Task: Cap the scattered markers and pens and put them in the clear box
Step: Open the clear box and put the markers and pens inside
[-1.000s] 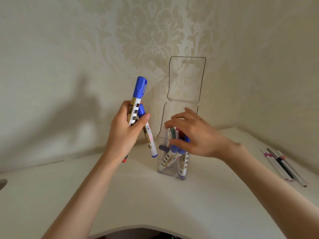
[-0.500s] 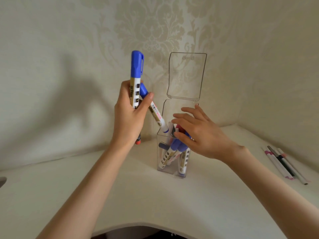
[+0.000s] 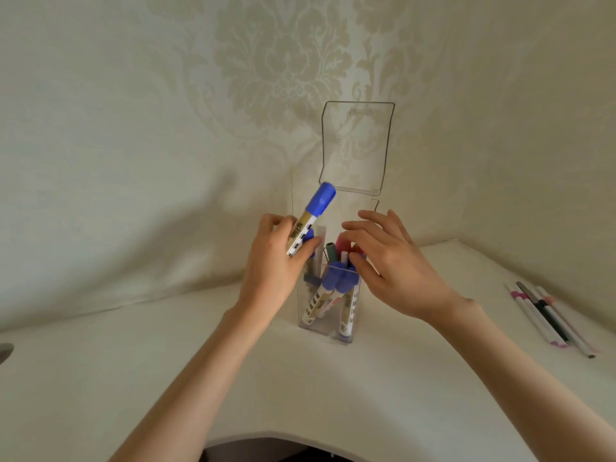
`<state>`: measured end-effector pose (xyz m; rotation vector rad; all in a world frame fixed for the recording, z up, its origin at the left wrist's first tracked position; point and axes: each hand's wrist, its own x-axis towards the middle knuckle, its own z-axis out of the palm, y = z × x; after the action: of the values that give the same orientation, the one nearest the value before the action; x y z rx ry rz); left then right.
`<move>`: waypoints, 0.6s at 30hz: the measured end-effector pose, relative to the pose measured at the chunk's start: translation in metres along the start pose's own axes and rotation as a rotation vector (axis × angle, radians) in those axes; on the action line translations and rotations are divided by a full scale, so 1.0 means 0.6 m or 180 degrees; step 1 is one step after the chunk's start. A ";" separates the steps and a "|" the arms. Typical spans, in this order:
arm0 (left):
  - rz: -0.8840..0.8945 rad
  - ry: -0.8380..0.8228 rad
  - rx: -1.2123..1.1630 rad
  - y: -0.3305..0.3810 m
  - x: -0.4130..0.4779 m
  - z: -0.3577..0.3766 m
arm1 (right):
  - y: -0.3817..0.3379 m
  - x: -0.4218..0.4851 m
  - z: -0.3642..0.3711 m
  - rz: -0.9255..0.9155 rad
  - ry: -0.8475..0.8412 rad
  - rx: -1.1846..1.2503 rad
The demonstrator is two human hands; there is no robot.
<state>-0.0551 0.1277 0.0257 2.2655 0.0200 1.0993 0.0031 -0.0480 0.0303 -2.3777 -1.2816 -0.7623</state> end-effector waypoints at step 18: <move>-0.1436 -0.0636 -0.3313 0.072 0.037 -0.046 | -0.075 0.070 -0.068 0.1267 0.0032 0.2912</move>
<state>-0.0711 0.1129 0.0772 1.3128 -0.0964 0.4470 -0.0279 -0.0174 0.0898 -1.7517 -0.8291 -0.0231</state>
